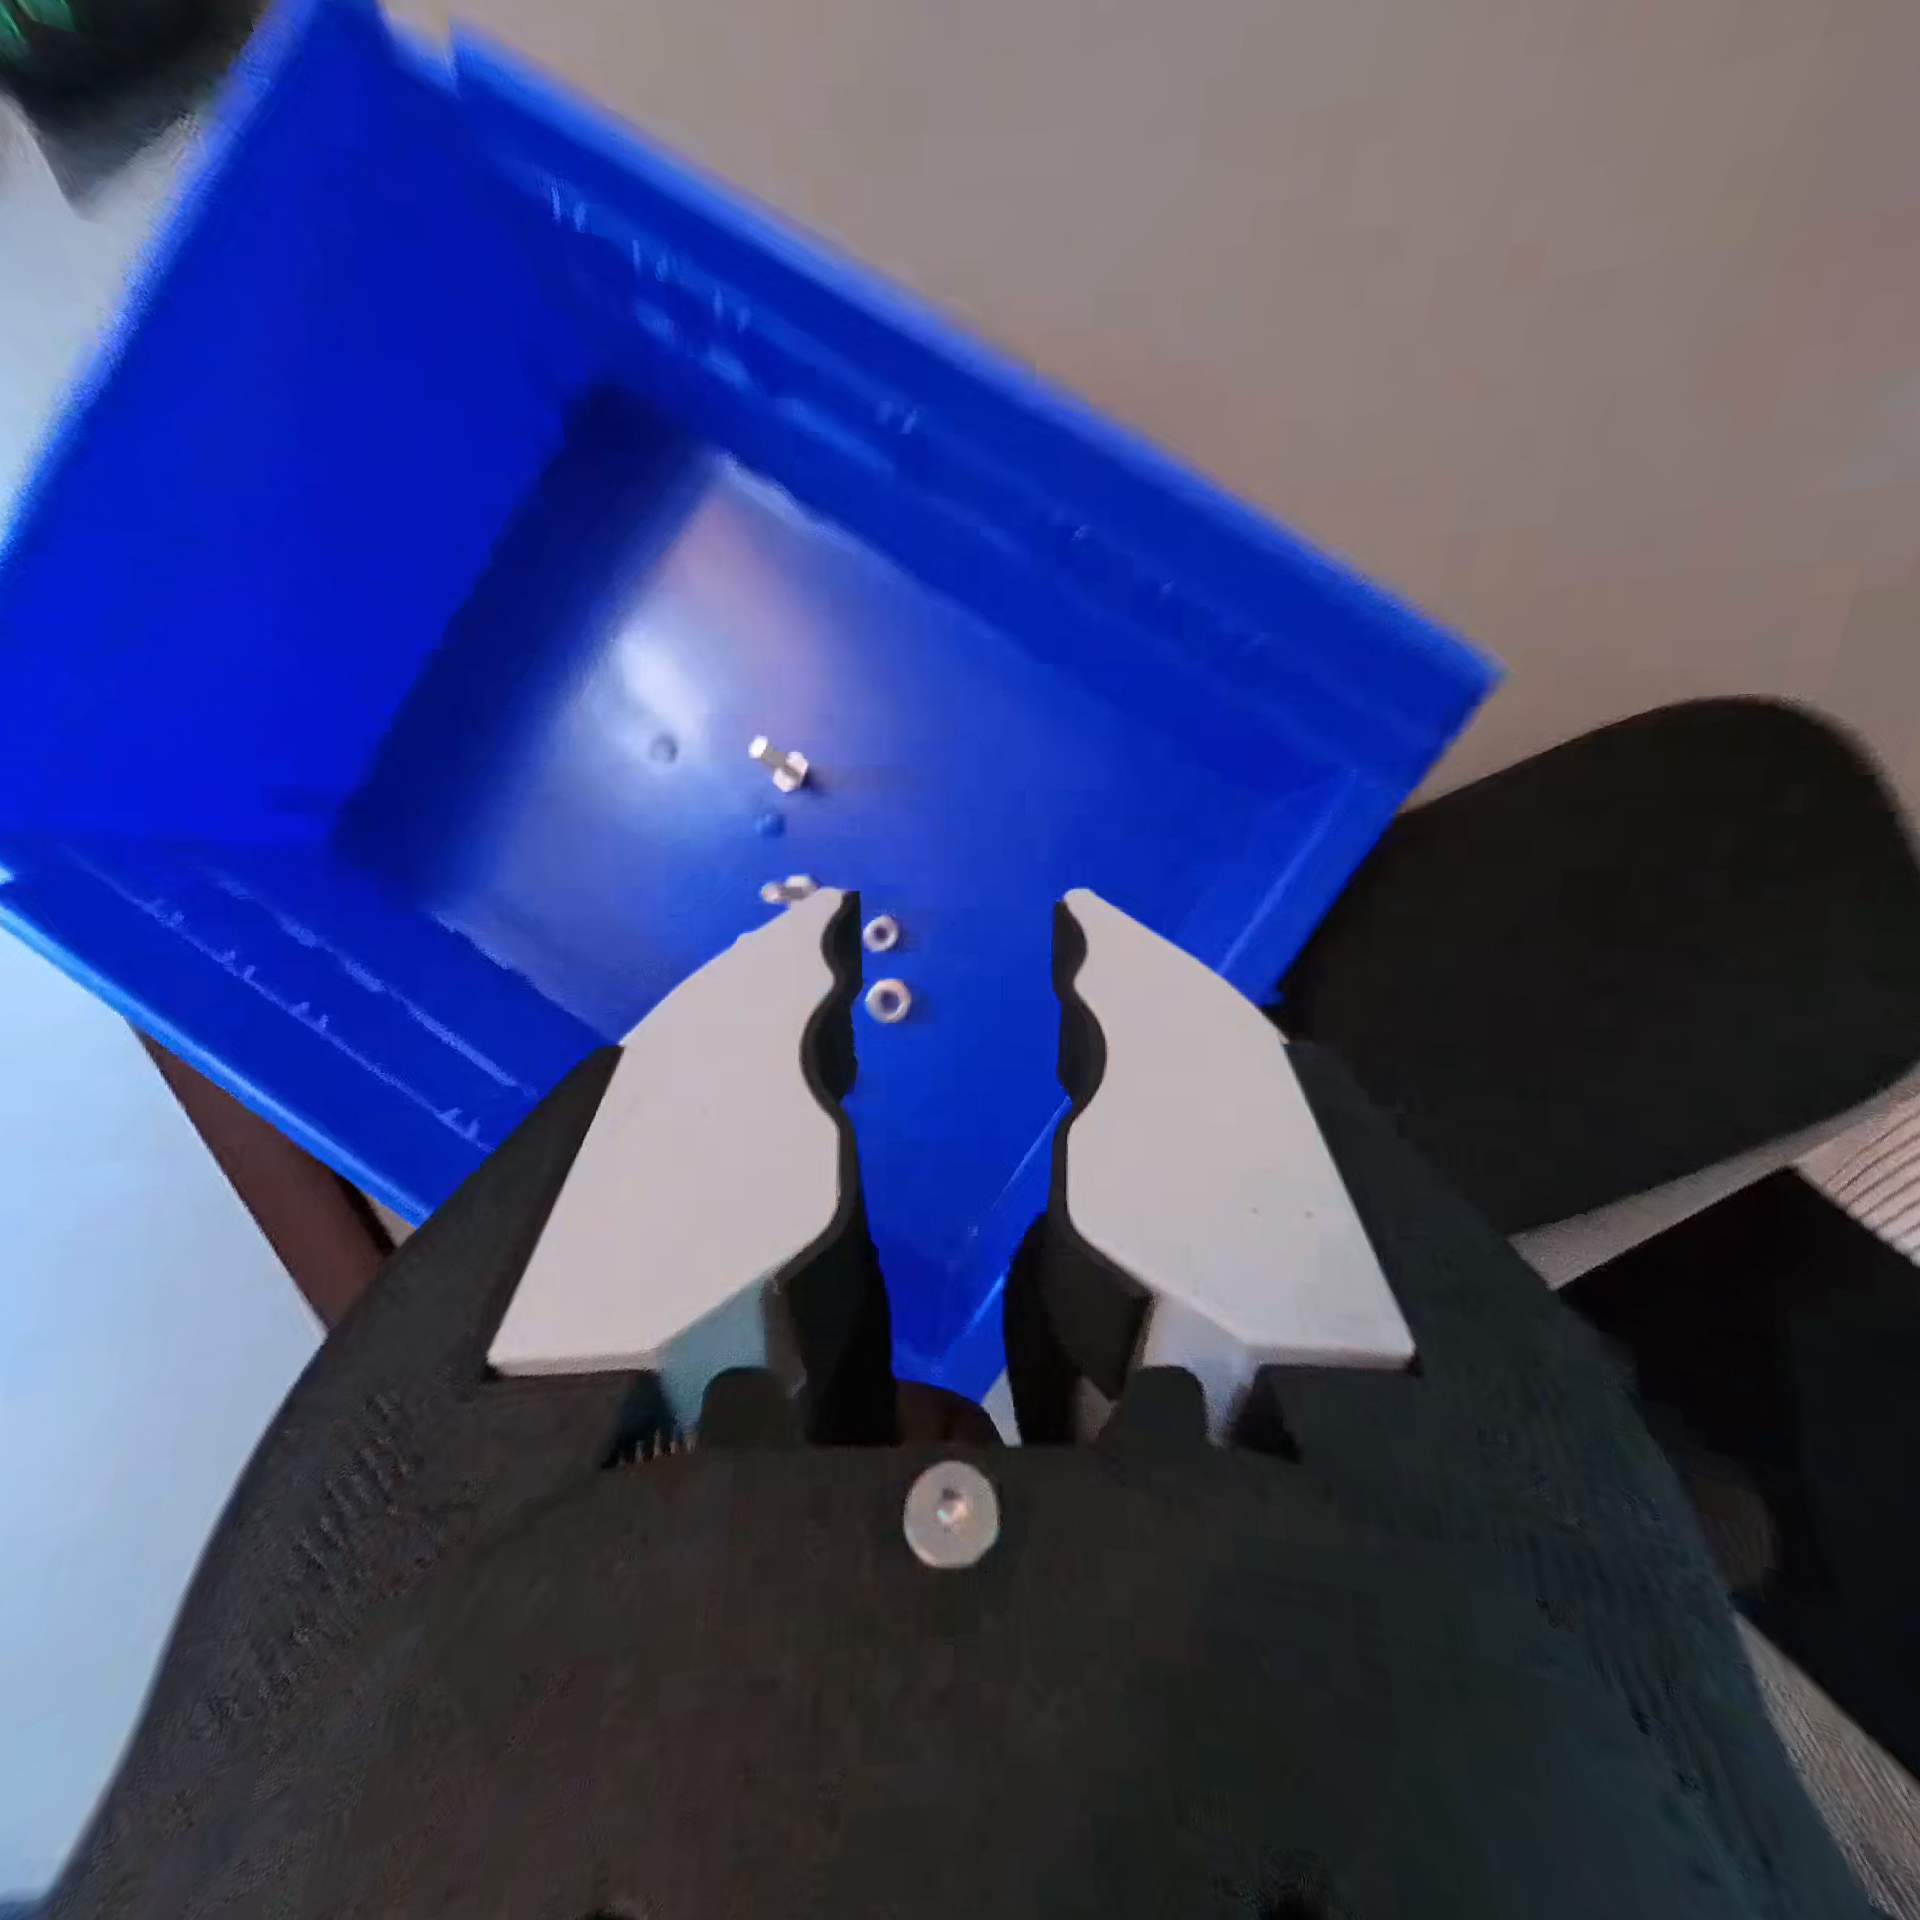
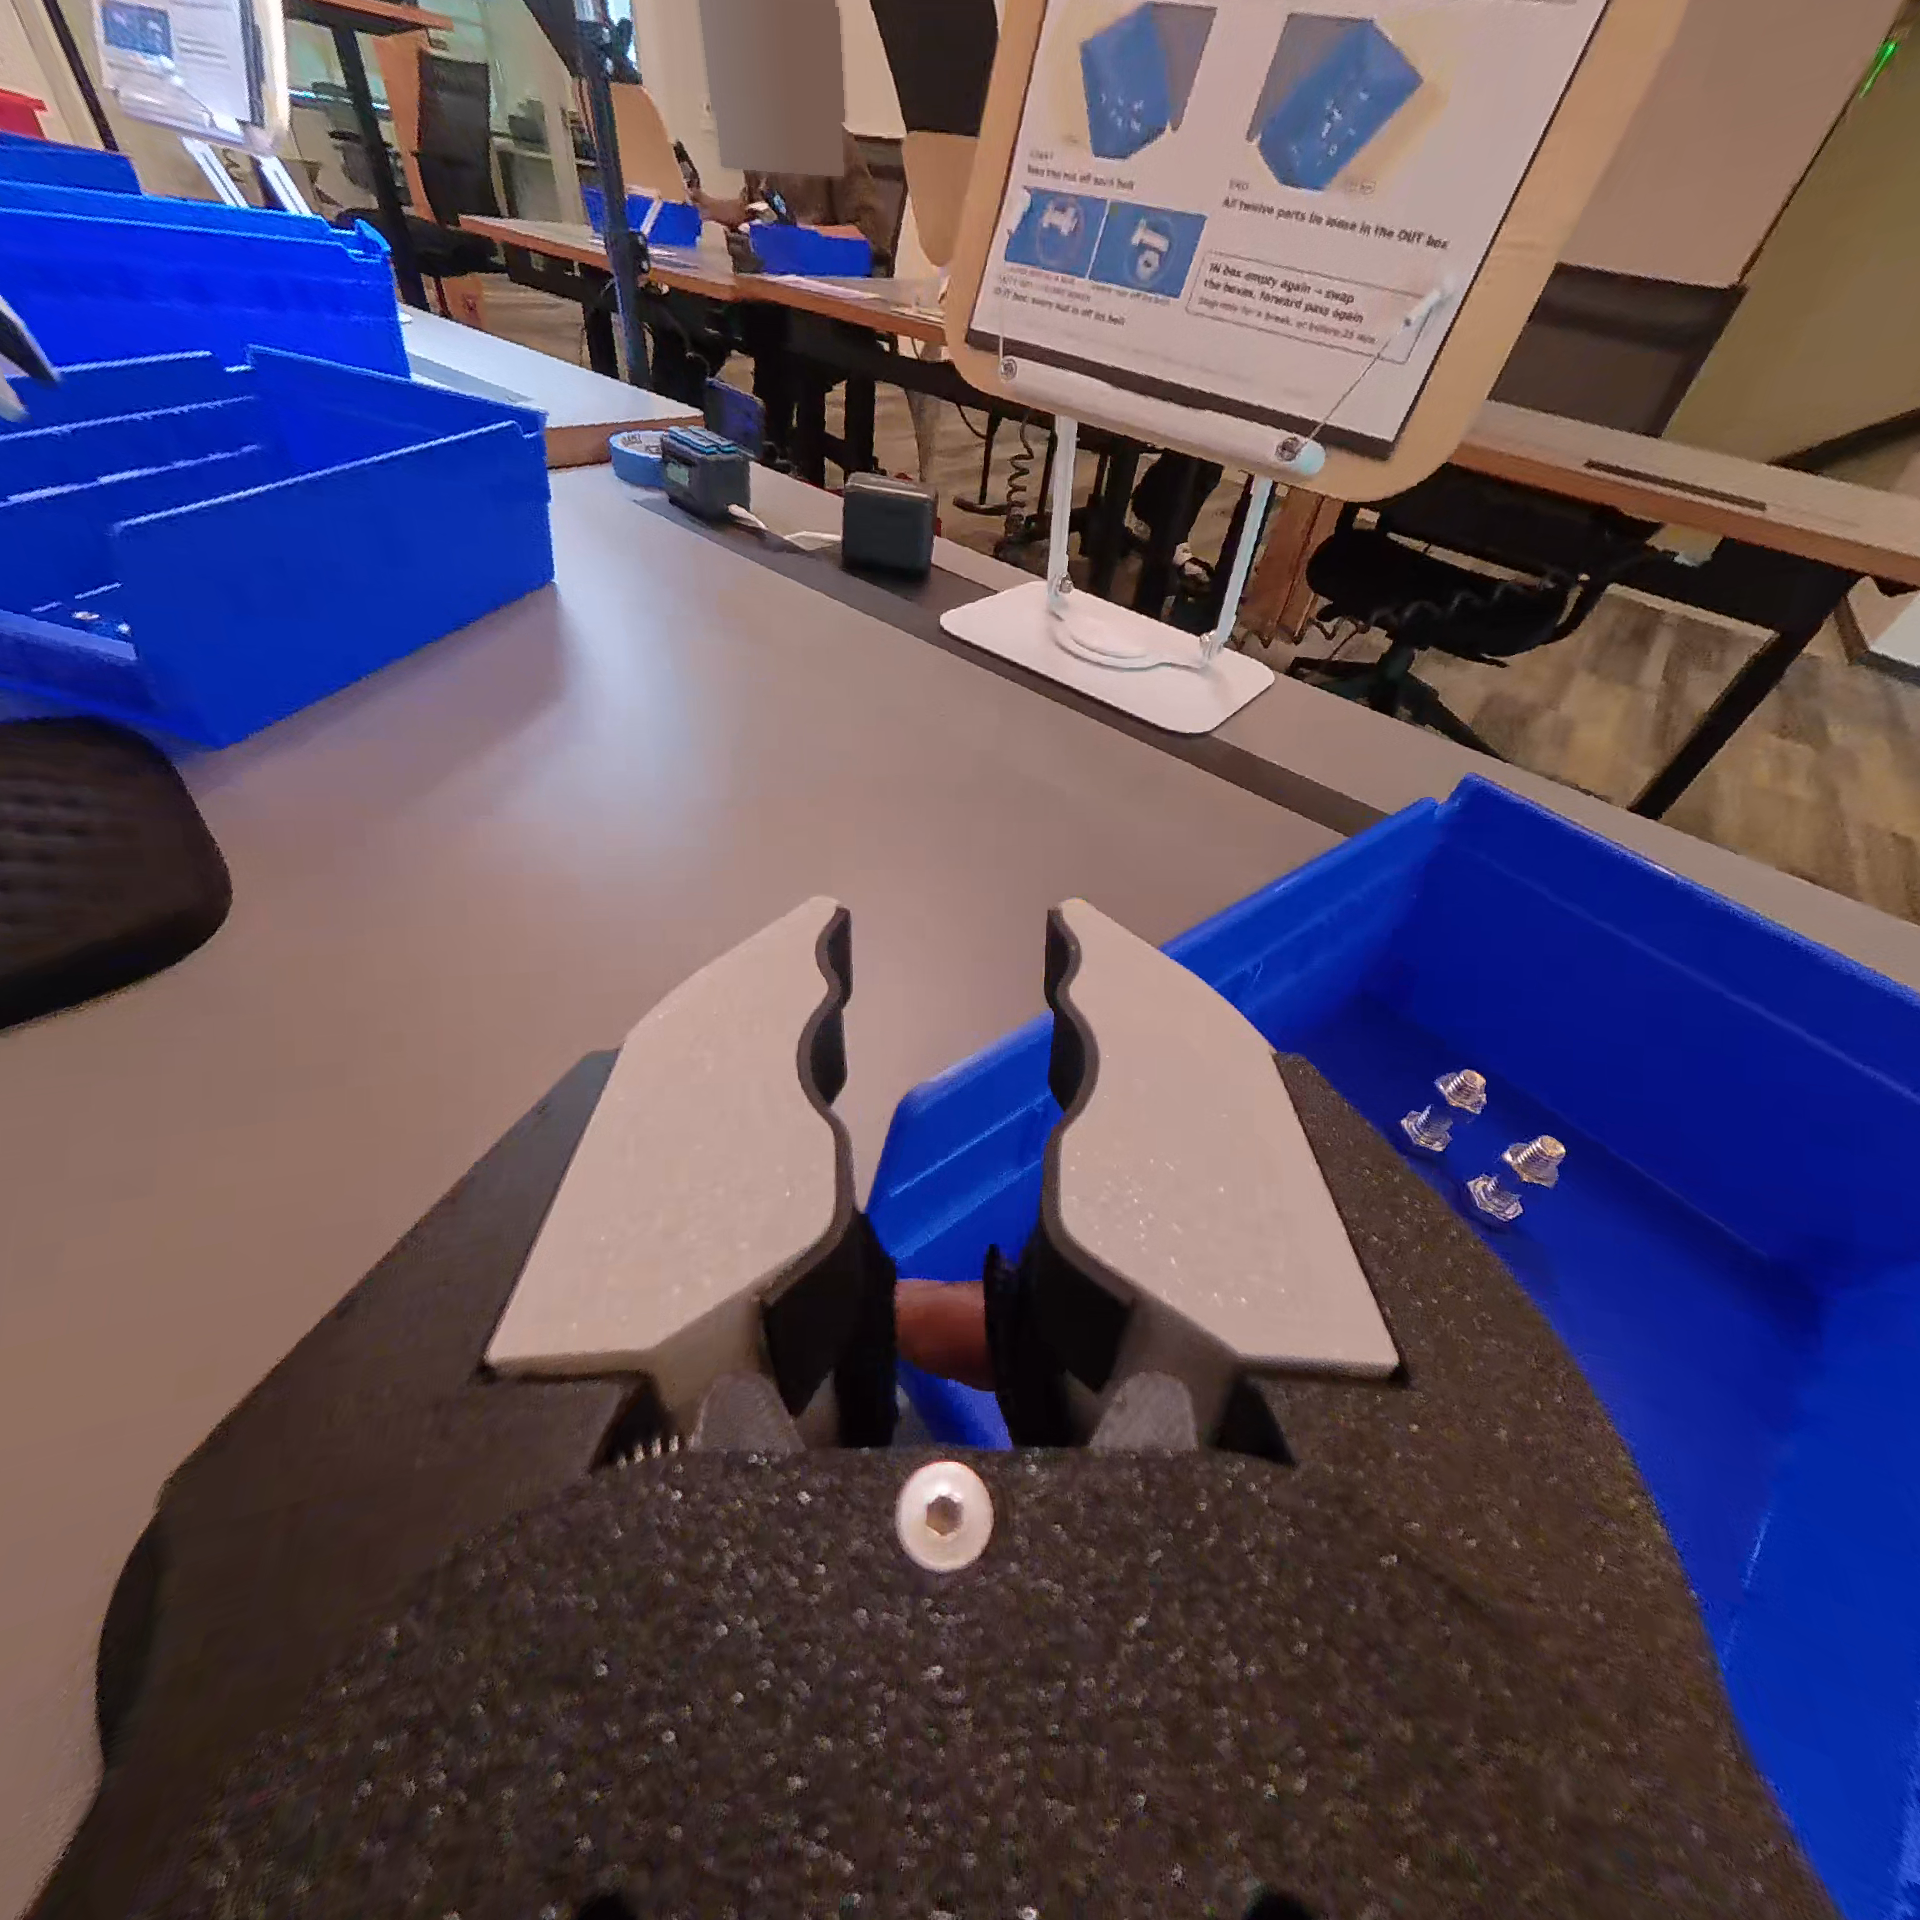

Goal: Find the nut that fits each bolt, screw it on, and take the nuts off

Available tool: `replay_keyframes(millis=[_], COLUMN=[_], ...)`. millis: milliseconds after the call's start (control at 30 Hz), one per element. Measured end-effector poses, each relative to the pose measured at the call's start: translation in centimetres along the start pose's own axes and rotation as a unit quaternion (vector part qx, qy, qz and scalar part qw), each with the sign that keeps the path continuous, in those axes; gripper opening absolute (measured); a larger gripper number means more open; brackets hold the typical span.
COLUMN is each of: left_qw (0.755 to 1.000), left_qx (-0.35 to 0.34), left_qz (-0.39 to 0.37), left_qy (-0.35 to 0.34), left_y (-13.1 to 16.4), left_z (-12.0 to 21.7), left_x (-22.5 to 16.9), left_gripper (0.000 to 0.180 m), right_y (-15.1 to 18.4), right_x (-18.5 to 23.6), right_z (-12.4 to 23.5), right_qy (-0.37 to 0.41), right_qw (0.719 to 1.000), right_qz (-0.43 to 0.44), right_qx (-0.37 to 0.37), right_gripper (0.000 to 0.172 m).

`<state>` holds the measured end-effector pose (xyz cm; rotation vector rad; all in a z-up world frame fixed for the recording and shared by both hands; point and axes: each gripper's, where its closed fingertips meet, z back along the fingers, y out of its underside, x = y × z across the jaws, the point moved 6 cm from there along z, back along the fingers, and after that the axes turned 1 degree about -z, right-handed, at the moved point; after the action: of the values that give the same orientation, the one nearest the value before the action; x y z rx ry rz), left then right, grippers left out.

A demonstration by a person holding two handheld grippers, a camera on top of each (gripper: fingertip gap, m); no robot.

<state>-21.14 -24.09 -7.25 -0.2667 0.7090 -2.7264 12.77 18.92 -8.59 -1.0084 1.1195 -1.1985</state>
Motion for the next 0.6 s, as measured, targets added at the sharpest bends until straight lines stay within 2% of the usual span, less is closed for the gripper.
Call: replay_keyframes(millis=[133,233,333,600], left_qw=[0.988,0.975,0.967,0.960], left_qx=[0.152,0.223,0.254,0.276], left_qz=[-0.005,-0.016,-0.026,-0.044], left_qy=[-0.024,-0.004,0.000,0.016], left_y=[1.8,2.8,3.3,3.6], left_z=[-3.5,-5.3,-6.7,-8.8], left_x=[3.1,4.3,5.5,6.5], left_gripper=[0.031,0.027,0.027,0.022], right_y=[0.0,-0.1,-0.2,-0.3], right_x=[0.1,0.0,-0.2,-0.2], right_z=[0.7,1.2,1.5,1.5], right_qy=[-0.001,0.001,0.005,0.006], right_qw=[1.000,1.000,1.000,1.000], right_qz=[0.000,-0.003,-0.002,0.001], right_qx=[-0.010,-0.022,-0.024,-0.025], right_gripper=[0.036,0.035,0.034,0.033])
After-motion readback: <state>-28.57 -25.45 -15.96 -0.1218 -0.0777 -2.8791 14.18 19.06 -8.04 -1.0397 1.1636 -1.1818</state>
